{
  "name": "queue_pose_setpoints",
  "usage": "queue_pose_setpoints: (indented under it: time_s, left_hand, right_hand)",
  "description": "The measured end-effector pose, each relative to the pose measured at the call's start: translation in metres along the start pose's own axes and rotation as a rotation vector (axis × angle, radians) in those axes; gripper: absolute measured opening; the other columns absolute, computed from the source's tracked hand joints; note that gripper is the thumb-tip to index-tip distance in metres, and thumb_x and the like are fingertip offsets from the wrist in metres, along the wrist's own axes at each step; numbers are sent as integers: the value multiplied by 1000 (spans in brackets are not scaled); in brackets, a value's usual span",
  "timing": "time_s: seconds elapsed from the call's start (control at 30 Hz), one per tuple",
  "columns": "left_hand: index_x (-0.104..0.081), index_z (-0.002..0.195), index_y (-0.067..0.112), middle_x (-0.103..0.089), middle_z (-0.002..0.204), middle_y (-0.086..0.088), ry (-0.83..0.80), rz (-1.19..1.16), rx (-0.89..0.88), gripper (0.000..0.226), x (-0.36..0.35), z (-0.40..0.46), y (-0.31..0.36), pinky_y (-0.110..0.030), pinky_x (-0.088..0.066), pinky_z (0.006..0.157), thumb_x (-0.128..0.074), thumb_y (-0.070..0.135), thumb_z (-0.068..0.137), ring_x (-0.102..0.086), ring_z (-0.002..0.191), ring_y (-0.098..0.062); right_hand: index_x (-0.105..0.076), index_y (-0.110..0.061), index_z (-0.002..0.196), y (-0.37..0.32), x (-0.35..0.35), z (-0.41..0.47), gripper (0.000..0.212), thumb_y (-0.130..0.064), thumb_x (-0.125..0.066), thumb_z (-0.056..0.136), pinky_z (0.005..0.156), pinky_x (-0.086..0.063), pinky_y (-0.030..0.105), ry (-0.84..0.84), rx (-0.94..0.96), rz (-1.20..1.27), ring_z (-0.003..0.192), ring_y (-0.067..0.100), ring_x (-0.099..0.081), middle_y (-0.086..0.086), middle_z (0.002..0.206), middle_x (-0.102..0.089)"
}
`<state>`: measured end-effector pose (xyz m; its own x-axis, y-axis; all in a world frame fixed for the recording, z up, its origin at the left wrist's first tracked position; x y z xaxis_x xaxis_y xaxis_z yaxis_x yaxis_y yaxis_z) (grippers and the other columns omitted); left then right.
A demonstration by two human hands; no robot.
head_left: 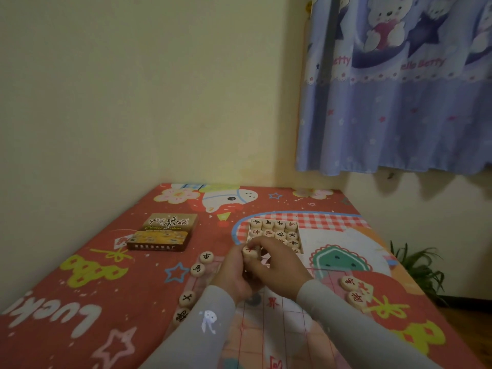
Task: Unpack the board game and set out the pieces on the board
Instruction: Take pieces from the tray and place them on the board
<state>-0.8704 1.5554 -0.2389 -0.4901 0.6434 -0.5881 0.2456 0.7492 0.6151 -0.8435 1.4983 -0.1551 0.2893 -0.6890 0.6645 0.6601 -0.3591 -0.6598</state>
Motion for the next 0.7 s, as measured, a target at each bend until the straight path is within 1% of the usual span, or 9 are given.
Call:
queue_pose_setpoints:
  time_s: [0.07,0.2,0.23,0.3,0.4,0.47,0.53,0.6,0.7]
  left_hand:
    - [-70,88,8,-70,82,-9,-14,-4,-1,19,-3,-3,-2,-32,-59,61,-60,23,84,-68,79,-25]
    - [-69,76,7,-68,62,-9,-44,4,3,20,-13,-9,-8,-29,-55,47,-58,20,86,-69,52,-22]
    - [-69,78,8,-69,62,-9,-47,0,4,19,-15,-9,-10,-30,-55,47,-58,21,86,-68,51,-22]
    - [-71,89,7,-71,69,-11,-60,-16,0,20,-20,-8,-15,-34,-59,53,-58,23,87,-69,54,-23]
    - [-64,106,3,-66,63,-12,-90,-50,3,27,-26,-2,-20,-34,-57,62,-57,23,89,-58,45,-22]
    - [-60,106,-1,-66,61,-13,-91,-60,24,28,-28,1,-25,-36,-57,63,-59,21,89,-58,57,-25]
    - [-58,106,-4,-66,67,-17,-93,-66,40,30,-31,2,-28,-39,-56,66,-62,19,88,-57,68,-27]
    - [-57,106,-5,-61,75,-18,-94,-62,52,30,-33,5,-31,-40,-55,66,-62,18,88,-54,69,-27]
    - [-57,107,-4,-57,83,-19,-91,-57,72,31,-37,14,-36,-40,-56,67,-64,19,87,-55,73,-28]
  right_hand:
    - [-63,-32,104,-1,6,-3,18,-35,-59,87,80,-48,23,43,-19,24,94,5,-56,-11,102,-62]
    - [-67,-29,95,5,19,-11,12,-26,-66,84,67,-48,16,103,-96,138,83,3,-61,-12,90,-66]
    - [-67,-29,92,8,23,-14,11,-24,-67,83,66,-49,16,119,-120,165,80,3,-62,-11,88,-67]
    - [-67,-32,92,19,33,-18,15,-22,-69,81,71,-52,16,154,-166,191,82,2,-64,-12,88,-68]
    - [-67,-28,111,44,52,-25,33,-25,-72,79,85,-54,23,219,-248,214,90,0,-63,-14,98,-68]
    - [-67,-20,116,68,69,-31,39,-23,-74,78,86,-54,26,261,-319,215,89,1,-64,-11,97,-68]
    - [-67,-13,114,98,87,-41,38,-18,-76,77,82,-55,28,323,-411,229,86,4,-64,-8,94,-68]
    - [-67,-11,110,127,105,-51,36,-14,-77,75,76,-56,28,379,-490,181,82,6,-63,-1,95,-68]
    - [-67,-12,111,164,125,-63,36,-17,-74,77,78,-57,36,400,-580,30,85,14,-62,3,101,-69]
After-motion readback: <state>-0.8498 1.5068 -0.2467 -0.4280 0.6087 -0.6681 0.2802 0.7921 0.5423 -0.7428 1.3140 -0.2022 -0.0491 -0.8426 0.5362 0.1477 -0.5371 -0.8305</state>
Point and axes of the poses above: each hand's wrist, its own z-axis towards the middle knuckle, its own x-axis out of the back of the hand, y = z × x, the point moved 10 cm from there along z, towards the middle knuckle
